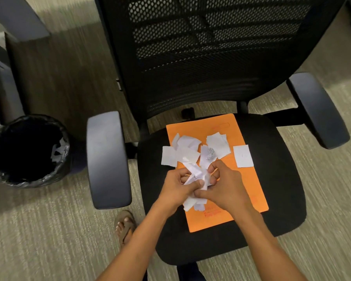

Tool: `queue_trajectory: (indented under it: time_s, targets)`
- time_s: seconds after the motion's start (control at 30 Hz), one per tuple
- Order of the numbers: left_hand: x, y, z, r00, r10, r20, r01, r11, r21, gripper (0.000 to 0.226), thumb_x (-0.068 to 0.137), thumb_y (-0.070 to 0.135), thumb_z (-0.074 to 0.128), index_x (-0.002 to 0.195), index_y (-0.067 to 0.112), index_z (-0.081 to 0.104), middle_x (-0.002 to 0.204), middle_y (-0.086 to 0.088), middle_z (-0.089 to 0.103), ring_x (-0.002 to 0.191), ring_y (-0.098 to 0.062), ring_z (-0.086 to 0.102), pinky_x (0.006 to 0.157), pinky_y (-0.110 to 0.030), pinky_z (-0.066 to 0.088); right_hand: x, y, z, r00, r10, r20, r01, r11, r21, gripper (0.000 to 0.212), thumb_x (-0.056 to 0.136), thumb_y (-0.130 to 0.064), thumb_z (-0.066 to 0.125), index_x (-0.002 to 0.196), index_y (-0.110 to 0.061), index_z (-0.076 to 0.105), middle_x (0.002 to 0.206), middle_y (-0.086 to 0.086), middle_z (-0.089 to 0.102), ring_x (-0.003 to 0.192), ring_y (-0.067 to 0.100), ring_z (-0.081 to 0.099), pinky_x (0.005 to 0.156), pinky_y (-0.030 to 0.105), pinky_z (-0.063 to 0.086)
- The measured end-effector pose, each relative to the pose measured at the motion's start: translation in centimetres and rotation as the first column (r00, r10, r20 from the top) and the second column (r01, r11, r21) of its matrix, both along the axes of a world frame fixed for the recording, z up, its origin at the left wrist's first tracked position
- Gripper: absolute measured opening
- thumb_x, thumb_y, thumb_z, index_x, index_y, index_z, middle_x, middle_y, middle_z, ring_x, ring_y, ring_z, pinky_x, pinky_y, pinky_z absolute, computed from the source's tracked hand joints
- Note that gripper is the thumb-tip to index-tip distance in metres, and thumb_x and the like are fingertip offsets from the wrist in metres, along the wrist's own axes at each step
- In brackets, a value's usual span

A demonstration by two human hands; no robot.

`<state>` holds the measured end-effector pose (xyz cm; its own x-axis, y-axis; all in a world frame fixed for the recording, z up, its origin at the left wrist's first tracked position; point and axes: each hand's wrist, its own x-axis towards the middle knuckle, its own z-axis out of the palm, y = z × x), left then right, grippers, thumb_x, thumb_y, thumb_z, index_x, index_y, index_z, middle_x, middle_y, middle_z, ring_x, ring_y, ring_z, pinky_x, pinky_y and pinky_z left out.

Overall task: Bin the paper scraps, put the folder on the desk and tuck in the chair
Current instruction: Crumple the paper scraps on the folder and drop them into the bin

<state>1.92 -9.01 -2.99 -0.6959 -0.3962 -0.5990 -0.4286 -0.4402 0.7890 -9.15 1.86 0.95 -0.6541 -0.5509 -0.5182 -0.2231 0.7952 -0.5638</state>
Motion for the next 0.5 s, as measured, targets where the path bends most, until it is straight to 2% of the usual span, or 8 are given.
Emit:
queue_trajectory:
  time_s: [0.07,0.13,0.2,0.27,0.33,0.4,0.5]
  targets:
    - [0.6,-0.5,-0.1,0.997,0.07,0.015,-0.07,0.998,-0.01,0.021,0.085,0.0,0.075,0.104,0.008,0.075,0.094,-0.009,0.079,0.086,-0.027,0.077,0.075,-0.042,0.063,-0.7,0.4,0.8,0.996,-0.076,0.041,0.074,0.997,0.035,0.067,0.05,-0.054,0.094,0.1,-0.03,0.056,0.078,-0.006,0.064,0.07,0.006,0.064,0.054,0.022,0.045]
    - [1.3,-1.4,-0.3,0.988,0.15,0.041,-0.15,0.989,-0.02,0.016,0.086,0.001,0.074,0.1,0.01,0.075,0.093,-0.011,0.079,0.086,-0.029,0.077,0.076,-0.045,0.063,-2.0,1.7,0.9,0.967,-0.247,0.064,0.247,0.969,0.014,0.063,0.052,-0.059,0.09,0.099,-0.031,0.059,0.083,-0.005,0.066,0.076,0.009,0.067,0.057,0.024,0.045]
    - [2.0,-2.3,-0.6,0.975,0.208,0.075,-0.205,0.978,-0.047,0.015,0.087,0.003,0.074,0.094,0.016,0.075,0.09,-0.007,0.08,0.085,-0.025,0.077,0.076,-0.043,0.063,-2.9,3.5,-0.4,0.935,-0.35,-0.05,0.351,0.937,0.0,0.057,0.059,-0.055,0.088,0.1,-0.026,0.061,0.09,-0.003,0.067,0.082,0.014,0.07,0.06,0.026,0.048]
    - [2.7,-3.0,-0.8,0.962,0.252,0.107,-0.246,0.967,-0.066,0.017,0.088,0.005,0.074,0.092,0.021,0.073,0.088,-0.001,0.079,0.083,-0.018,0.077,0.07,-0.033,0.063,-3.0,5.2,-2.7,0.951,-0.25,-0.184,0.274,0.954,0.119,0.057,0.068,-0.047,0.088,0.112,-0.022,0.062,0.109,0.002,0.065,0.095,0.021,0.068,0.07,0.031,0.053]
    - [3.1,-3.2,-1.1,0.95,0.29,0.113,-0.286,0.957,-0.052,0.017,0.089,0.005,0.073,0.095,0.021,0.071,0.092,0.0,0.078,0.085,-0.017,0.076,0.068,-0.029,0.061,-2.3,6.2,-5.2,0.976,-0.105,-0.188,0.153,0.953,0.262,0.061,0.074,-0.039,0.086,0.125,-0.02,0.061,0.123,0.009,0.057,0.109,0.027,0.061,0.082,0.036,0.05]
    - [3.6,-3.0,-1.4,0.942,0.307,0.135,-0.304,0.952,-0.044,0.017,0.089,0.006,0.072,0.101,0.019,0.07,0.099,-0.003,0.076,0.09,-0.02,0.075,0.072,-0.032,0.061,-1.5,6.7,-7.2,0.98,-0.061,-0.187,0.114,0.951,0.287,0.05,0.08,-0.029,0.081,0.125,-0.018,0.062,0.125,0.012,0.057,0.105,0.027,0.058,0.082,0.032,0.046]
    - [4.4,-2.4,-1.8,0.935,0.301,0.187,-0.299,0.953,-0.042,0.025,0.091,0.01,0.071,0.115,0.014,0.066,0.109,-0.006,0.074,0.098,-0.022,0.072,0.078,-0.034,0.061,-1.2,6.7,-8.2,0.97,-0.132,-0.202,0.176,0.96,0.216,0.023,0.086,-0.019,0.077,0.107,-0.014,0.071,0.111,0.013,0.068,0.088,0.018,0.055,0.077,0.027,0.045]
